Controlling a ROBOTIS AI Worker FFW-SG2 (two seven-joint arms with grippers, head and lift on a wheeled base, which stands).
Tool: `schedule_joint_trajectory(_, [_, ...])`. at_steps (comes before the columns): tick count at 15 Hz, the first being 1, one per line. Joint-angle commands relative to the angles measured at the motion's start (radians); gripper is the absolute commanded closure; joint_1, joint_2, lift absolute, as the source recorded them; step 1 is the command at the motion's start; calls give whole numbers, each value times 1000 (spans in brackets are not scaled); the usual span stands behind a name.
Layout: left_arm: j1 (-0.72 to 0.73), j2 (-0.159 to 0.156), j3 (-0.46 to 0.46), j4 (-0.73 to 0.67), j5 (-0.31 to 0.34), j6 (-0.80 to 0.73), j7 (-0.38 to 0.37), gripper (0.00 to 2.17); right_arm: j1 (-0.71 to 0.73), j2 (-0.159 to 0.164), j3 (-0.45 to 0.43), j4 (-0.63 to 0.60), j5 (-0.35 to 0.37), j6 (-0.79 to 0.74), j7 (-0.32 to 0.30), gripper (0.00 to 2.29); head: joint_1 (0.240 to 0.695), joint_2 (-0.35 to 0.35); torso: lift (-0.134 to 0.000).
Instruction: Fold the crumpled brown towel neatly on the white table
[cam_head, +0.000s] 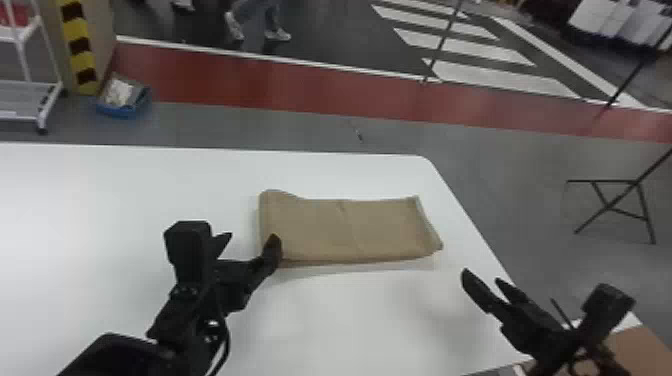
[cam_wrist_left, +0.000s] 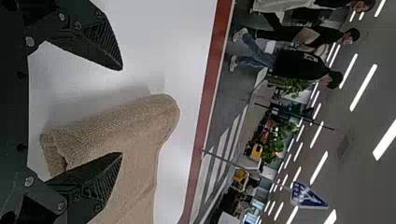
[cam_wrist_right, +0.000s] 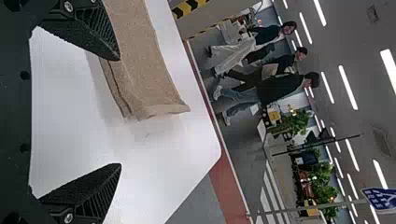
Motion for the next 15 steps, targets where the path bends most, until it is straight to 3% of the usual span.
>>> schedule_joint_trajectory(1, [-13,-9,-27,27,-1,-3,0,279,-1,-2,-16,12,0,0,1,83,695,-350,-124])
schedule_joint_trajectory(7, [-21,-9,-48,40,-5,3,0,343,-10,-2,-25,25,0,0,12,83,695,-350,-124])
schedule_joint_trajectory(9, [-16,-9,-53,35,-7,21,0,522,-10,-2,-24,25,0,3,12,83,695,-350,-124])
schedule_joint_trajectory(15, [-1,-9,-65,0,-36,98,0,704,-18,-1,-16,28,0,3,12,83,695,-350,-124])
